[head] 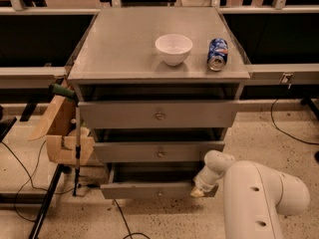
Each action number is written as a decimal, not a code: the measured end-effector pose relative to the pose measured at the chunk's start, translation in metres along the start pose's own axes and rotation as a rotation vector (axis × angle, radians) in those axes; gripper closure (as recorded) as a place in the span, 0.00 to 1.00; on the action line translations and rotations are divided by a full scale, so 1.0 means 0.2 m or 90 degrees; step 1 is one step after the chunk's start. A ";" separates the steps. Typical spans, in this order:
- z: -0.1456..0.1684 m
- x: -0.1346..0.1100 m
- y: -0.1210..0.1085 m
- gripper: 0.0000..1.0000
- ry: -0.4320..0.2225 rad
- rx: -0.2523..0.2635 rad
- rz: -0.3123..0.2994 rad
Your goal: Open bottom drawer
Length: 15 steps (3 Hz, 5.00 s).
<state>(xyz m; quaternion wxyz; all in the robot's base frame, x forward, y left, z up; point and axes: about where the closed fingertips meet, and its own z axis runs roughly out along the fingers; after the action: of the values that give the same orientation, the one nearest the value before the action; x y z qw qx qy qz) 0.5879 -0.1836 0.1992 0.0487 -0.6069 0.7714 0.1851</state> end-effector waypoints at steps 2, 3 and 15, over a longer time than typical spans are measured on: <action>-0.06 -0.02 -0.02 1.00 -0.025 0.030 -0.032; -0.06 -0.02 -0.03 0.81 -0.025 0.030 -0.032; 0.12 -0.02 0.25 1.00 -0.210 0.026 -0.082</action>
Offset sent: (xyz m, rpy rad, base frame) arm -0.1597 -0.0302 -0.0240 0.3153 -0.2081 -0.0519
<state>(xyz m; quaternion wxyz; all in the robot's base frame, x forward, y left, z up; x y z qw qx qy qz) 0.5369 -0.1625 0.1896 0.1986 -0.6151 0.7163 0.2629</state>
